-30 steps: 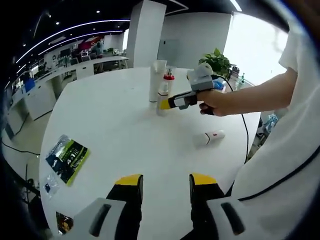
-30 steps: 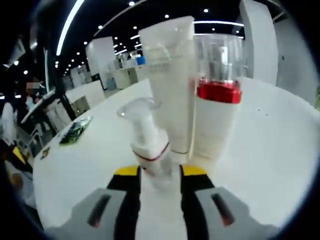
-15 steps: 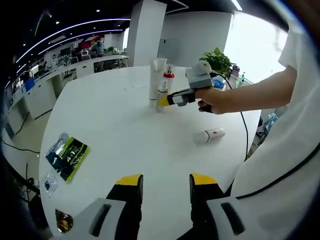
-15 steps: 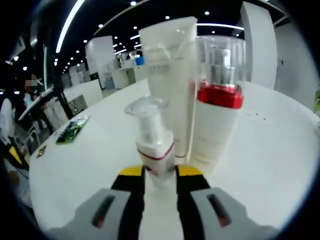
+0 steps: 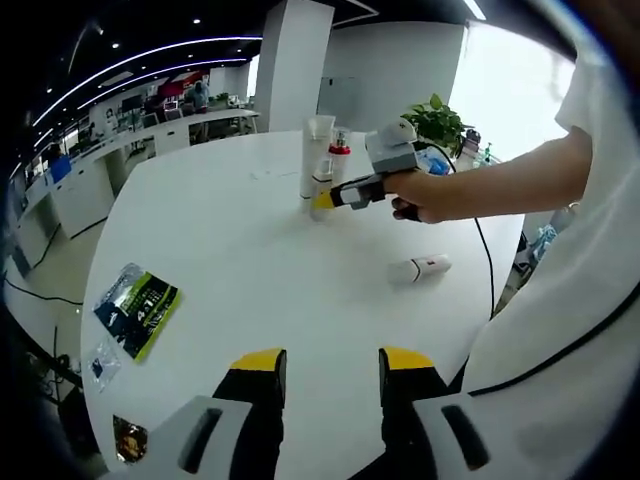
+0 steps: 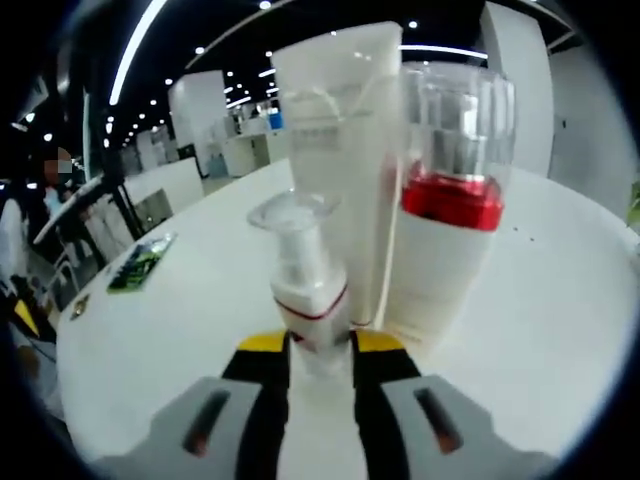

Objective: Arrange the skincare products in the storage area until every visible bottle or jar stands upright without overlapping.

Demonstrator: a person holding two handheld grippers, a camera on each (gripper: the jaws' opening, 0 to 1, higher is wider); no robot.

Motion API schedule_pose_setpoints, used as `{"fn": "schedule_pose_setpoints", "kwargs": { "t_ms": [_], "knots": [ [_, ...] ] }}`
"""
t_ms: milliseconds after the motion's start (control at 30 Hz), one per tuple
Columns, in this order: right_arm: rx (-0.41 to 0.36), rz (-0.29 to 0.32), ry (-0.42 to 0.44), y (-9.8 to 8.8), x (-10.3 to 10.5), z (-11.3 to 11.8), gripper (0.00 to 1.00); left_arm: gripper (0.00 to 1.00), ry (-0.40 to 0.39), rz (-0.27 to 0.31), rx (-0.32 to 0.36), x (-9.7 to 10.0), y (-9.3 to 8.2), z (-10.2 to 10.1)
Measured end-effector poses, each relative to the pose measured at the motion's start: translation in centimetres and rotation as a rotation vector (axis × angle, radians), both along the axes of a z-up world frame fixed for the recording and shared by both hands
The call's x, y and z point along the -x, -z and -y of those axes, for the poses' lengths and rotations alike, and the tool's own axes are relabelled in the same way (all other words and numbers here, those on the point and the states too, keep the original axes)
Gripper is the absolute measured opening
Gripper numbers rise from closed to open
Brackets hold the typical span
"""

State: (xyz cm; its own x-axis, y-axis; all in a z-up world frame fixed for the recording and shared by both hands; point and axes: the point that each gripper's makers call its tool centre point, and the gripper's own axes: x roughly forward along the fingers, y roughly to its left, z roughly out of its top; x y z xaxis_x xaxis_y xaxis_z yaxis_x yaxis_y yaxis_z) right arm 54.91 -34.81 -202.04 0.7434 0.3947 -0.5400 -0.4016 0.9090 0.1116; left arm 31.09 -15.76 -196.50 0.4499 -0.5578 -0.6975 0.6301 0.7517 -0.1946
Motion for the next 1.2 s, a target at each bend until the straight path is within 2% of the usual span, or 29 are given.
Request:
{"fn": "schedule_pose_setpoints", "kwargs": {
  "t_ms": [433, 600, 867, 1100, 1200],
  "knots": [
    [0.001, -0.019, 0.018, 0.2, -0.2, -0.1, 0.23, 0.37, 0.004, -0.001, -0.009, 0.5, 0.1, 0.0],
    [-0.008, -0.033, 0.018, 0.4, 0.2, -0.1, 0.29, 0.37, 0.003, -0.002, -0.009, 0.4, 0.2, 0.2],
    [-0.034, -0.056, 0.011, 0.2, 2.8, 0.3, 0.37, 0.38, 0.012, -0.001, 0.006, 0.3, 0.2, 1.1],
    [-0.055, -0.025, 0.031, -1.8, 5.5, 2.7, 0.40, 0.38, 0.038, -0.015, 0.031, 0.2, 0.7, 2.5],
    [-0.094, -0.005, -0.025, -2.8, 6.7, 2.5, 0.46, 0.38, 0.050, -0.027, 0.059, -0.1, 0.9, 3.5]
  ]
}}
